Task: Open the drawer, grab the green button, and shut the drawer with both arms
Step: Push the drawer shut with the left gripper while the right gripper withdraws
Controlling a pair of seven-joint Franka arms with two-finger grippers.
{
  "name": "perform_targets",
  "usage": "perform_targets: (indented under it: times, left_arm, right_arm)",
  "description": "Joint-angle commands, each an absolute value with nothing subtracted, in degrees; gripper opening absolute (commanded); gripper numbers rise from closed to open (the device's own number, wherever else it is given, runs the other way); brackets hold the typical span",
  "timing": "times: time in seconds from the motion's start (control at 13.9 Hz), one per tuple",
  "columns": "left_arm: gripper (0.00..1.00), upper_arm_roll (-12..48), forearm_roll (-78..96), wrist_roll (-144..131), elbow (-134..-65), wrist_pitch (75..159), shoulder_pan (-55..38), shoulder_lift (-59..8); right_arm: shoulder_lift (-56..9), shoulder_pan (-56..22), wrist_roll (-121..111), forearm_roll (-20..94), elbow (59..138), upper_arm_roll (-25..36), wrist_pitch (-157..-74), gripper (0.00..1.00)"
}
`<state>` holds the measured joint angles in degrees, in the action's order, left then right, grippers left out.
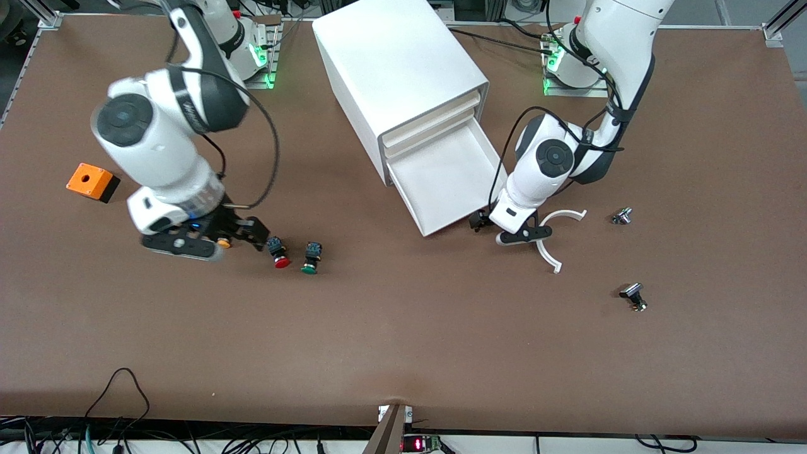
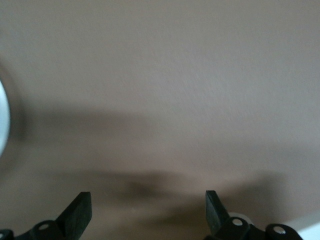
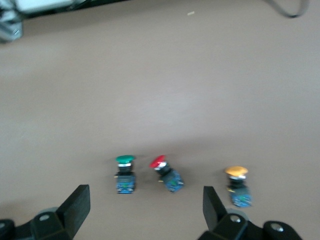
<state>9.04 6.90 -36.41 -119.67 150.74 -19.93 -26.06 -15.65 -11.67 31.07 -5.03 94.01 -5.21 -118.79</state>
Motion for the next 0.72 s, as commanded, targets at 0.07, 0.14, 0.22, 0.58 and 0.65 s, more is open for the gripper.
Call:
perform_targets:
  times: [0.07, 0.14, 0.22, 0.58, 0.65]
  left_arm:
    - [1.0, 15.0, 7.9, -47.8, -123.3, 151.3, -20.8, -24.1]
    - [1.0, 16.1, 7.9, -49.1, -123.8, 150.9, -20.8, -23.9]
    - [1.0, 17.0, 7.9, -50.6, -124.8, 150.9, -20.7, -23.3]
    - [1.0, 26.0, 7.9, -61.3, -128.1, 150.8, -20.7, -21.8]
    - [1.0, 26.7, 7.9, -63.3, -128.1, 150.8, -20.7, -21.8]
  right_arm:
    - [-12.0, -5.0, 26.7, -4.7, 91.6, -6.2, -110.6, 1.0]
    - [-11.3, -3.5, 24.5, -4.7, 91.6, -6.2, -109.9, 1.0]
    - [-10.6, -2.0, 22.4, -4.7, 91.3, -6.1, -109.7, 1.0]
    - [-8.2, -0.6, 11.0, -5.0, 88.1, -3.0, -98.8, 1.0]
    - [-8.0, -0.6, 8.8, -5.4, 88.1, -2.5, -96.3, 1.0]
